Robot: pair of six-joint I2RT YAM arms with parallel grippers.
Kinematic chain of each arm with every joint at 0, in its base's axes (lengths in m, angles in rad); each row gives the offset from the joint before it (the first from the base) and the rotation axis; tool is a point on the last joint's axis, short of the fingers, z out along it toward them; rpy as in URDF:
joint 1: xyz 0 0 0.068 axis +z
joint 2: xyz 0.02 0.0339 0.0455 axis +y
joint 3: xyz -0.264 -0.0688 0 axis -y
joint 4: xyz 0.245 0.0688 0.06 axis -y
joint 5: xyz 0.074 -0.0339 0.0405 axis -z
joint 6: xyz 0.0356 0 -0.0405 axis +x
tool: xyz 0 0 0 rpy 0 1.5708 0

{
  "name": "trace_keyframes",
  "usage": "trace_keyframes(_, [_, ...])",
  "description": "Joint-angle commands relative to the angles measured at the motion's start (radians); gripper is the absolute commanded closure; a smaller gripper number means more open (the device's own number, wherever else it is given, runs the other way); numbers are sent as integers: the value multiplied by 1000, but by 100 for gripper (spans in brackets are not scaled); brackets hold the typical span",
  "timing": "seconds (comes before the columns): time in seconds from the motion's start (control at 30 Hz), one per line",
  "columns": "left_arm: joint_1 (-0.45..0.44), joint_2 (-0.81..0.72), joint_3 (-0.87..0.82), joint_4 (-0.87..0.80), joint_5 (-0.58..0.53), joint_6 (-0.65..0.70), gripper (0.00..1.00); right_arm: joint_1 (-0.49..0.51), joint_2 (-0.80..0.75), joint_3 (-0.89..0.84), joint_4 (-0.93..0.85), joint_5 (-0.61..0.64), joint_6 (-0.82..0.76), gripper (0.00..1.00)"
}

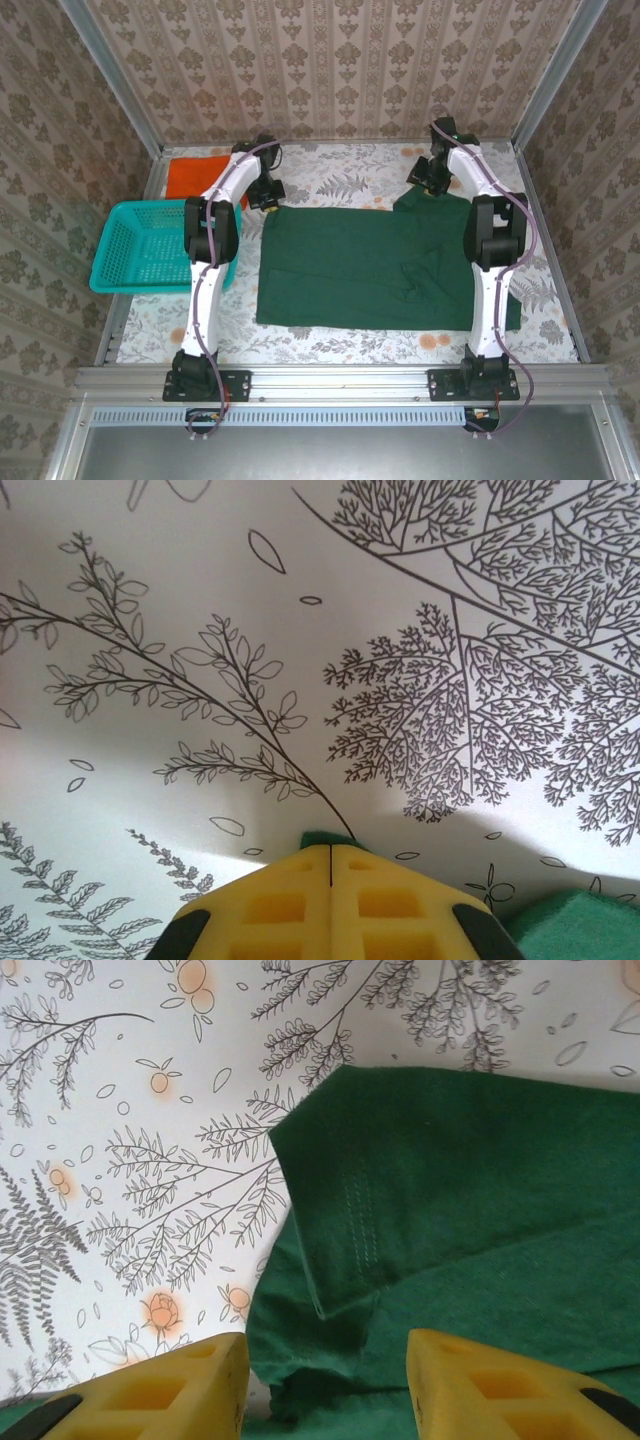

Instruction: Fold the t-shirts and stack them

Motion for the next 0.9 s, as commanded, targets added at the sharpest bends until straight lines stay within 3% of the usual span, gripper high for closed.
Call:
trace_keyframes(0.0, [-1,35,10,-20,15,15,99,13,54,81,-98,54,-1,55])
trace_keyframes(0.37, [-8,24,-7,-15,21,30,100,19,164,234,-211,155,-19,62])
trace_keyframes(0.87, [-17,11,-21,-13,15,40,100,21,246,381,-258,147,-36,87])
